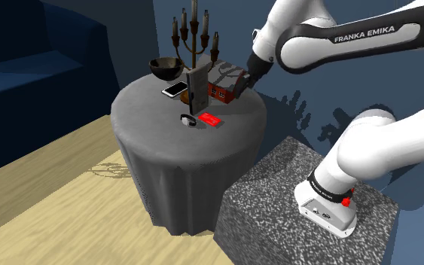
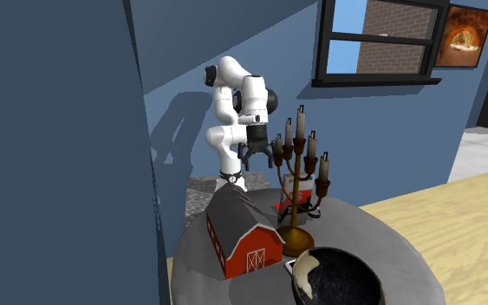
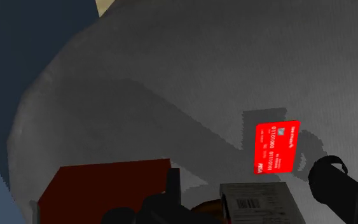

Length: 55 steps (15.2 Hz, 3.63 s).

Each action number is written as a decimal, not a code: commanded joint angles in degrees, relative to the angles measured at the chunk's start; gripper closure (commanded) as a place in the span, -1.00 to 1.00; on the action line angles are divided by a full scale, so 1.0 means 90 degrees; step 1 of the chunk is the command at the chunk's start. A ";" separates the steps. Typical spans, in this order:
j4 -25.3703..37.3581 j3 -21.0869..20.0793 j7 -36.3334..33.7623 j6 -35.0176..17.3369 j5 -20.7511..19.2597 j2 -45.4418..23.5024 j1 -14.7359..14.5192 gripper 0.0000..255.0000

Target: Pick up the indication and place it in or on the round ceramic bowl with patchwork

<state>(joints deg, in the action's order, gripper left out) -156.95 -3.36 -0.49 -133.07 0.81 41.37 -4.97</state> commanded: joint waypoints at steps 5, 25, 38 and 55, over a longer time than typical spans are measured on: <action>-0.0527 -0.0372 -0.0263 -0.2654 0.0131 -0.1208 -0.0218 -1.00; -0.0001 -0.4250 -0.1833 -0.5845 -0.1406 -0.3901 0.3522 -1.00; 0.0011 -0.3466 -0.1900 -0.5731 -0.1510 -0.3840 0.2759 1.00; 0.0370 -0.1025 -0.0623 -0.3881 -0.0021 -0.2460 0.0036 1.00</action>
<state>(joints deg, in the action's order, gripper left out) -153.80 -13.05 -6.52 -169.11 0.20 18.33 -4.18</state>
